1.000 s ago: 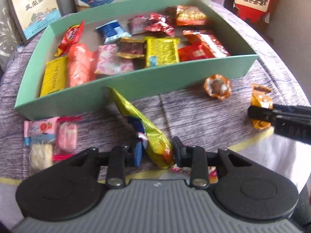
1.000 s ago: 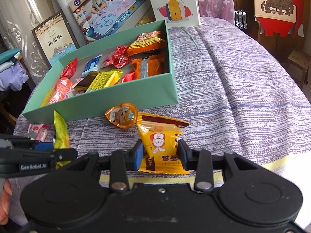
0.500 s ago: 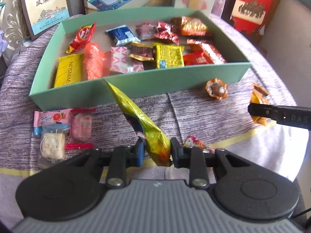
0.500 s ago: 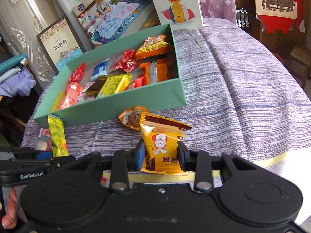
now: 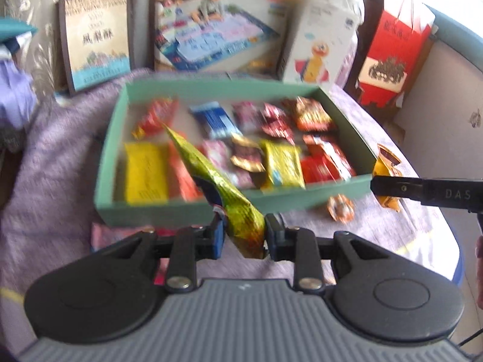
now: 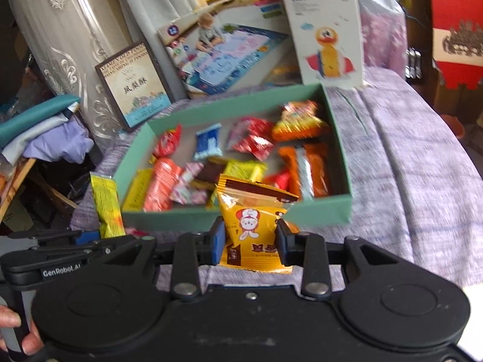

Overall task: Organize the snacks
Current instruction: 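Carry both snacks into the green box and open both tools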

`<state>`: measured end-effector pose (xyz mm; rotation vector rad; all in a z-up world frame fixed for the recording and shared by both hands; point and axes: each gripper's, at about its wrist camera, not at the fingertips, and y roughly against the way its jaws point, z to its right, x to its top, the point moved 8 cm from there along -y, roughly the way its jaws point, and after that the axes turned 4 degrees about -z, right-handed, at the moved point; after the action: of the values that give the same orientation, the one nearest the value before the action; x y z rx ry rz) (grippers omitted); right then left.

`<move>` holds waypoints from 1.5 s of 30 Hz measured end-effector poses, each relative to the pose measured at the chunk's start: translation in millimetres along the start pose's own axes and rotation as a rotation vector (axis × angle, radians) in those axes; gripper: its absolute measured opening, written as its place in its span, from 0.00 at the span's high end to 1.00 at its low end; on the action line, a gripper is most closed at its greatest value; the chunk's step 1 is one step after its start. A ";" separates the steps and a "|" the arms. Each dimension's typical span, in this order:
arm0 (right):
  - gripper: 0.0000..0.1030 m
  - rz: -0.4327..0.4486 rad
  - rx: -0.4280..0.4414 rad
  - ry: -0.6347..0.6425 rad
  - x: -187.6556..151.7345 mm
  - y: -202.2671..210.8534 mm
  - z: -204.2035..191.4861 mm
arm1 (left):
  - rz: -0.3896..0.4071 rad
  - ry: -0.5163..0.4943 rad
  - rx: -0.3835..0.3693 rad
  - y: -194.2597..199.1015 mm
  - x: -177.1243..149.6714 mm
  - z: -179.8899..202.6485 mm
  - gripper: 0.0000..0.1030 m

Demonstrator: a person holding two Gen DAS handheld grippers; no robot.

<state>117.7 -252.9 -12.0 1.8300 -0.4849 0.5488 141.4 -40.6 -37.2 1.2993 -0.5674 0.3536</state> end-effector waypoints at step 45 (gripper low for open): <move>0.00 -0.075 0.060 -0.034 122.5 -143.3 -36.4 | -0.041 -0.012 0.151 -98.0 116.5 -67.0 0.02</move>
<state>294.2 -182.0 -38.9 1.9096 -0.4247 0.4860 302.9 -7.5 -59.1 1.4572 -0.5306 0.3604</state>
